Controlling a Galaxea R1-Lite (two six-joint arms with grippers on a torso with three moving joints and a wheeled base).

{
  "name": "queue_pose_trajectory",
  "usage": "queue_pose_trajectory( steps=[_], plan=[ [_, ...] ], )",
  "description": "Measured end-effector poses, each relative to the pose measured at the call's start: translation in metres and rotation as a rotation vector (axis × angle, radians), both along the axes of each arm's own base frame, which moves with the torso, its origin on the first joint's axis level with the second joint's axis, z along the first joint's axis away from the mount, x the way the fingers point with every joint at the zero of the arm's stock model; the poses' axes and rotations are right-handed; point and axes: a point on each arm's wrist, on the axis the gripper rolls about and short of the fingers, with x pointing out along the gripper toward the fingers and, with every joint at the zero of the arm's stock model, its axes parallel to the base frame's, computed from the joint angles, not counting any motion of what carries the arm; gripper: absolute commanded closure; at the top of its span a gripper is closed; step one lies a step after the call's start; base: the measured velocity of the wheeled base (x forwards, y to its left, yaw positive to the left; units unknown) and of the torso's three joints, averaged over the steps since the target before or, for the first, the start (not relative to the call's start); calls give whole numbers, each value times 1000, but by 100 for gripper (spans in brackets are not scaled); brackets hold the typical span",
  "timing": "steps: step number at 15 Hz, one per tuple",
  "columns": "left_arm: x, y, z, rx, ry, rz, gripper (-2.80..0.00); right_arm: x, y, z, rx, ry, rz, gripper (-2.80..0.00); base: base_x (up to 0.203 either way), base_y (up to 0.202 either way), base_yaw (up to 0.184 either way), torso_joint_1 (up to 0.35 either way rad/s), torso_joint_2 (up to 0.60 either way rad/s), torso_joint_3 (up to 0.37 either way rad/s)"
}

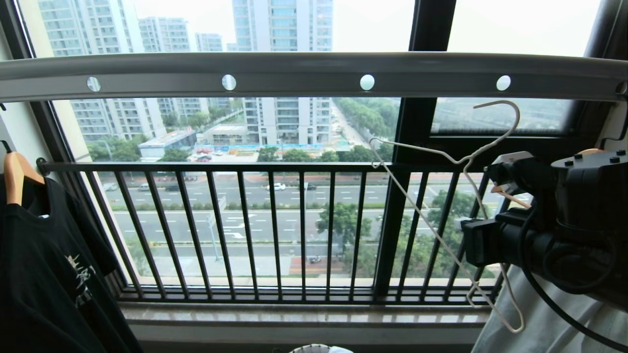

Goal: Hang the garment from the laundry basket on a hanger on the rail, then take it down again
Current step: Pick up the clothes rack on the clothesline

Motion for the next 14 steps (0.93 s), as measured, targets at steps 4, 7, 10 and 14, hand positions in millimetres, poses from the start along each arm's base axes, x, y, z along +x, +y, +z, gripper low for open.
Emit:
queue_pose_trajectory(
  steps=[4,7,10,14],
  plan=[
    [0,0,0,0,0,0,0,0,0,0,0,-3,-2,0,0,0,0,-60,137,65],
    [0,0,0,0,-1,1,0,1,0,0,-1,-3,-4,0,0,0,0,-64,148,77],
    [0,0,0,0,0,0,0,1,-1,0,-3,-3,-4,0,0,0,0,-63,142,81],
    [0,0,0,0,0,1,0,1,-1,0,-3,-2,-4,0,0,0,0,-74,158,85]
  ],
)
